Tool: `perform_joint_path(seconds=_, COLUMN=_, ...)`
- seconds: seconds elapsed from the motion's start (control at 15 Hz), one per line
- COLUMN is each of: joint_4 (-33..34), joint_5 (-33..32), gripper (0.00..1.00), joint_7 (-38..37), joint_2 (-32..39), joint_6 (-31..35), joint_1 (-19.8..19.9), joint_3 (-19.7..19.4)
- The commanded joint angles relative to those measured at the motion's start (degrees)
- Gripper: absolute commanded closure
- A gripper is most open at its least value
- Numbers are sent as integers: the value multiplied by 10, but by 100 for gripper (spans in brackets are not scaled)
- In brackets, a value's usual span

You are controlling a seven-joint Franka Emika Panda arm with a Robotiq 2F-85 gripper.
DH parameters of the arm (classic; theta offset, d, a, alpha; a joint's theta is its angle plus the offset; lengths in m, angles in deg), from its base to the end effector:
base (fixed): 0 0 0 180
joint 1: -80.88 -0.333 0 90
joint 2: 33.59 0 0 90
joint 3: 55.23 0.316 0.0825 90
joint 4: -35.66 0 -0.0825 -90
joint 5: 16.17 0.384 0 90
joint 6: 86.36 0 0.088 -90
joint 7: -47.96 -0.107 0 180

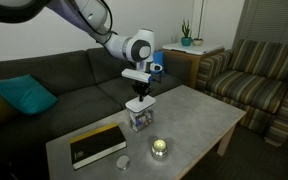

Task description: Remove the lid from the glass object and put it on the table

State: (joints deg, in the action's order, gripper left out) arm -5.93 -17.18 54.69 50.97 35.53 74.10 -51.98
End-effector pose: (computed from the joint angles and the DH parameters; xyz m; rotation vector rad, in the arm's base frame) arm 0.7530 0.1113 0.0083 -3.0731 -0.3911 0.1147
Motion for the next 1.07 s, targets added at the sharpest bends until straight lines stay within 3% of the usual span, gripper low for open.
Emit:
perform_joint_path(seconds=0.0, joint_4=-12, joint_5=8, gripper=100, joint_7=-6, joint_2=0, joint_6=11, joint_1=4, joint_3=3)
perform_joint_path(seconds=0.6, joint_4=-6, joint_5=5, gripper=100, joint_7=-6, joint_2=0, joint_6=-2, joint_1=0, joint_3=0)
perform_joint_path(seconds=1.0, joint_4=-13, joint_5=-10, gripper=100, joint_7=-61, joint_2=-2, joint_6=65, joint_1=-18, joint_3=-23)
